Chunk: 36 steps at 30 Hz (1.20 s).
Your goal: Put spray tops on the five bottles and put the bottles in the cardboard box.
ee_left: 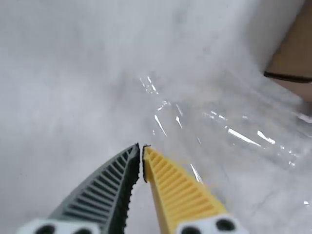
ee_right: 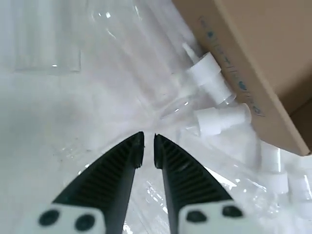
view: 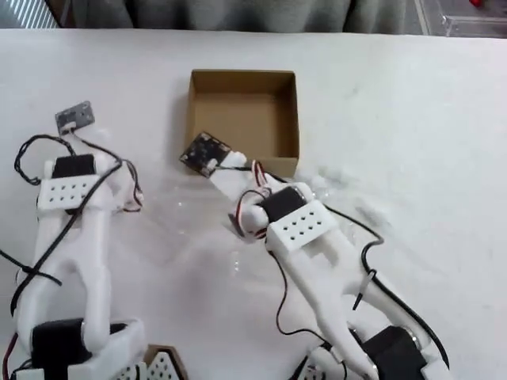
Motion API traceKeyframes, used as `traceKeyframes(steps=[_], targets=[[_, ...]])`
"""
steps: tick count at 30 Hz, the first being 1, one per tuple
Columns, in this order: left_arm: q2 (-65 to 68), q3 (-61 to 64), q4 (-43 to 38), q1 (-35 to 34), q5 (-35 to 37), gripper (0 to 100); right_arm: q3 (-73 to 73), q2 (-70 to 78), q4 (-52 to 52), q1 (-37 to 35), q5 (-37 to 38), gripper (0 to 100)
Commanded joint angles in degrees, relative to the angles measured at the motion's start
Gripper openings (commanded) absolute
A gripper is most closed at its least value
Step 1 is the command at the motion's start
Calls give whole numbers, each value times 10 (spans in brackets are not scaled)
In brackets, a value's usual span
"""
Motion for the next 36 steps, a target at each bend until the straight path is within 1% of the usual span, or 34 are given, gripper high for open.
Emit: traceKeyframes(steps=[1,4,6,8,11,15,19,21,24,27,31,36], targets=[[-78,11,-1,15,34,62,-6,-20,-10,6,7,19],[-141,72,-17,43,69,142,-6,-20,-10,6,7,19],[-176,107,-33,44,93,181,-5,-20,-8,6,7,19],[-202,139,-50,44,100,208,-4,-20,-7,7,7,19],[-206,161,-67,44,103,247,1,-20,-9,13,7,19],[-173,158,-68,44,151,299,2,-20,-9,15,6,18],[-98,128,-65,37,154,283,3,-20,-9,15,6,18],[-54,104,-65,16,154,255,3,-20,-10,15,6,18],[-7,69,-65,-13,154,242,3,-20,-10,15,6,18],[3,61,-65,-29,154,241,3,-20,-10,15,6,18],[0,74,-70,-21,154,241,3,-20,-10,15,6,18],[3,94,-96,-2,152,242,3,-20,-10,15,6,18]])
